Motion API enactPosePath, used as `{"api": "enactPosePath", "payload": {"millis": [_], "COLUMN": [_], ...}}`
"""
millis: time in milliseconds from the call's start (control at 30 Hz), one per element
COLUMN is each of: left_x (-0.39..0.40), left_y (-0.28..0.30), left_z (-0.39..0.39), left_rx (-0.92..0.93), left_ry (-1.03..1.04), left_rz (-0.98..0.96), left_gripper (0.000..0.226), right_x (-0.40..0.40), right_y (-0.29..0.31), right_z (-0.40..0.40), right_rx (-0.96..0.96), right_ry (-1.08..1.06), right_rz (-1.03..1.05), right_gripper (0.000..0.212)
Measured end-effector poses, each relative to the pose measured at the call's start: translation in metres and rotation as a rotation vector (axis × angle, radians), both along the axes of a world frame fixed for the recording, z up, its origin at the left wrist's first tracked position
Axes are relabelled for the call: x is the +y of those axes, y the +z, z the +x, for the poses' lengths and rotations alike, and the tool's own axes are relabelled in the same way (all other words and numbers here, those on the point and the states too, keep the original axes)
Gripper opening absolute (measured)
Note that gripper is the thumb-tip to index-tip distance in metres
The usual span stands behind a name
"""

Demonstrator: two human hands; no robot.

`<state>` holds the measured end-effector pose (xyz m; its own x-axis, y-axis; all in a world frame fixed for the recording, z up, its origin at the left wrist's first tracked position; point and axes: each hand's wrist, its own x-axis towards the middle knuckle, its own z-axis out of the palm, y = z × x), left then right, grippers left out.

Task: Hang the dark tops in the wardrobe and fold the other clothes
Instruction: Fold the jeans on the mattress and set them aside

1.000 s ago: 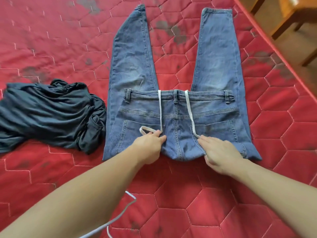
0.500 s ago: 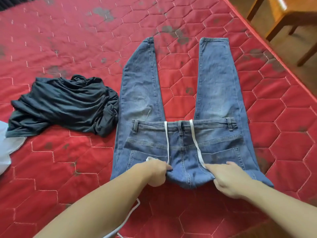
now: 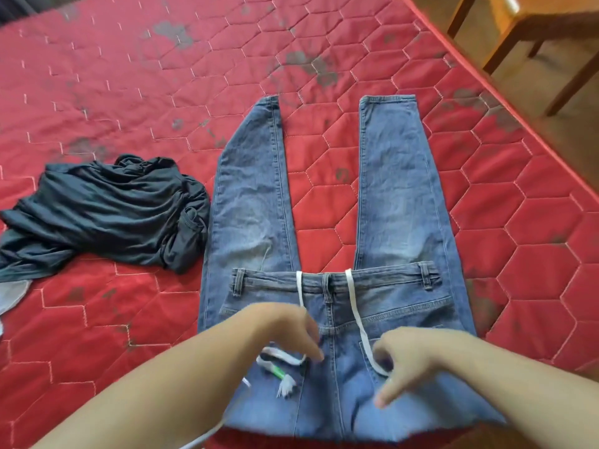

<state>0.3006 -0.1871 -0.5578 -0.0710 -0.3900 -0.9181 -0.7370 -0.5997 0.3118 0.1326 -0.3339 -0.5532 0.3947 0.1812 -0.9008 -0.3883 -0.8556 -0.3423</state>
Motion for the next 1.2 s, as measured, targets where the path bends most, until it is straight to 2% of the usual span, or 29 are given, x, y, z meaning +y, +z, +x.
{"api": "enactPosePath", "payload": {"millis": [33, 100, 167, 233, 300, 400, 467, 567, 667, 733, 800, 900, 1000, 1100, 1200], "left_x": [-0.017, -0.053, -0.09, -0.122, -0.153, -0.2, -0.23, -0.267, -0.29, -0.31, -0.318, -0.327, -0.322, -0.305, -0.278], "left_y": [-0.002, -0.006, -0.011, -0.02, -0.032, -0.047, -0.056, -0.065, -0.067, -0.067, -0.06, -0.057, -0.053, -0.037, -0.013], "left_z": [0.006, 0.02, 0.035, 0.049, 0.061, 0.079, 0.093, 0.115, 0.135, 0.153, 0.163, 0.162, 0.153, 0.136, 0.118], "left_rx": [-0.053, -0.168, -0.253, -0.32, -0.294, -0.195, -0.18, -0.166, -0.116, -0.013, 0.184, 0.424, 0.447, 0.274, 0.073], "left_ry": [0.055, 0.208, 0.356, 0.461, 0.551, 0.786, 0.999, 1.223, 1.319, 1.392, 1.481, 1.585, 1.644, 1.588, 1.343], "left_rz": [-0.117, -0.314, -0.435, -0.485, -0.517, -0.545, -0.546, -0.553, -0.542, -0.507, -0.437, -0.397, -0.498, -0.65, -0.755], "left_gripper": [0.033, 0.022, 0.019, 0.023, 0.031, 0.046, 0.043, 0.037, 0.036, 0.035, 0.036, 0.025, 0.02, 0.022, 0.02], "right_x": [-0.013, -0.049, -0.091, -0.132, -0.168, -0.209, -0.232, -0.264, -0.291, -0.312, -0.319, -0.323, -0.312, -0.294, -0.266], "right_y": [-0.002, -0.01, -0.022, -0.033, -0.043, -0.056, -0.065, -0.072, -0.071, -0.073, -0.067, -0.057, -0.042, -0.019, -0.001], "right_z": [0.011, 0.038, 0.064, 0.086, 0.103, 0.126, 0.141, 0.168, 0.195, 0.22, 0.238, 0.252, 0.238, 0.202, 0.153], "right_rx": [-0.041, -0.257, -0.447, -0.517, -0.555, -0.557, -0.545, -0.601, -0.65, -0.66, -0.701, -0.796, -0.924, -1.03, -1.114], "right_ry": [-0.115, -0.337, -0.531, -0.707, -0.794, -0.868, -0.973, -1.166, -1.395, -1.523, -1.616, -1.647, -1.497, -1.292, -1.15], "right_rz": [0.01, -0.087, -0.267, -0.402, -0.506, -0.628, -0.665, -0.614, -0.477, -0.341, -0.196, -0.037, -0.012, -0.007, -0.099], "right_gripper": [0.058, 0.042, 0.024, 0.019, 0.027, 0.051, 0.06, 0.062, 0.042, 0.029, 0.011, 0.013, 0.014, 0.014, 0.01]}}
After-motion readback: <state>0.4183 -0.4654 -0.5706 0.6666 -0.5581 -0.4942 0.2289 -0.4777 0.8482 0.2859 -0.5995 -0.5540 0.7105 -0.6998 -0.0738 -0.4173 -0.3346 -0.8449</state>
